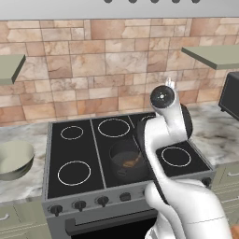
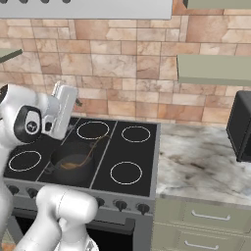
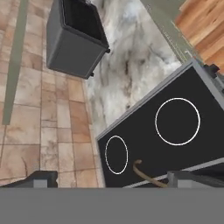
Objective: Open the cabinet and move the ladle to the pot. Then close the cabinet.
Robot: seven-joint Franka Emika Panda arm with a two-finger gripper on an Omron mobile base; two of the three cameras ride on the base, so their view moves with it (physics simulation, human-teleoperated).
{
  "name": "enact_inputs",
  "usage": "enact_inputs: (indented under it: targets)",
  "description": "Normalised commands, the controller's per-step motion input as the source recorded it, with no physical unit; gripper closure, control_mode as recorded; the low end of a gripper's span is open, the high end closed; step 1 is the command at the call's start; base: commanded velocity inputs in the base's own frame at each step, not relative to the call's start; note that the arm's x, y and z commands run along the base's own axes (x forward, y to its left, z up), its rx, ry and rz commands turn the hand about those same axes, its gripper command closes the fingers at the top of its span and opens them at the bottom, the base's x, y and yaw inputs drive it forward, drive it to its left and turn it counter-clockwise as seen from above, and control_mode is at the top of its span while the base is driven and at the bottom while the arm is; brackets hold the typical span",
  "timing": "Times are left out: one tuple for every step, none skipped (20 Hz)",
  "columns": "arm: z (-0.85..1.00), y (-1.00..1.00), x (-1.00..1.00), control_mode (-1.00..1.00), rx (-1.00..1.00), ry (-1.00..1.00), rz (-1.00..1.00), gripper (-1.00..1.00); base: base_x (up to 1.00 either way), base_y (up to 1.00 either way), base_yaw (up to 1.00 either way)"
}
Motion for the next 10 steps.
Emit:
enact_inputs:
  targets:
    - [0.17, -0.07, -0.88, -1.0, 0.08, 0.0, 0.26, -1.0, 0.0, 0.0, 0.0]
    - [0.17, -0.04, -0.92, -1.0, 0.05, 0.0, 0.25, -1.0, 0.0, 0.0, 0.0]
    - [0.23, -0.01, -1.0, -1.0, 0.02, 0.0, 0.26, -1.0, 0.0, 0.0, 0.0]
    - [0.21, 0.0, -1.0, -1.0, 0.02, 0.0, 0.26, -1.0, 0.0, 0.0, 0.0]
    - [0.24, 0.0, -0.79, -1.0, 0.02, 0.0, 0.27, -1.0, 0.0, 0.0, 0.0]
    - [0.24, 0.0, -0.61, -1.0, 0.01, 0.0, 0.28, -1.0, 0.0, 0.0, 0.0]
    - [0.24, 0.0, -0.54, -1.0, 0.0, 0.0, 0.27, -1.0, 0.0, 0.0, 0.0]
    - [0.26, 0.0, -0.51, -1.0, 0.0, -0.08, 0.23, -1.0, 0.0, 0.0, 0.0]
    - [0.28, 0.0, -0.39, -1.0, 0.0, -0.14, 0.17, -1.0, 0.0, 0.0, 0.0]
    - [0.46, 0.0, -0.45, -1.0, 0.0, -0.19, 0.17, -1.0, 0.0, 0.0, 0.0]
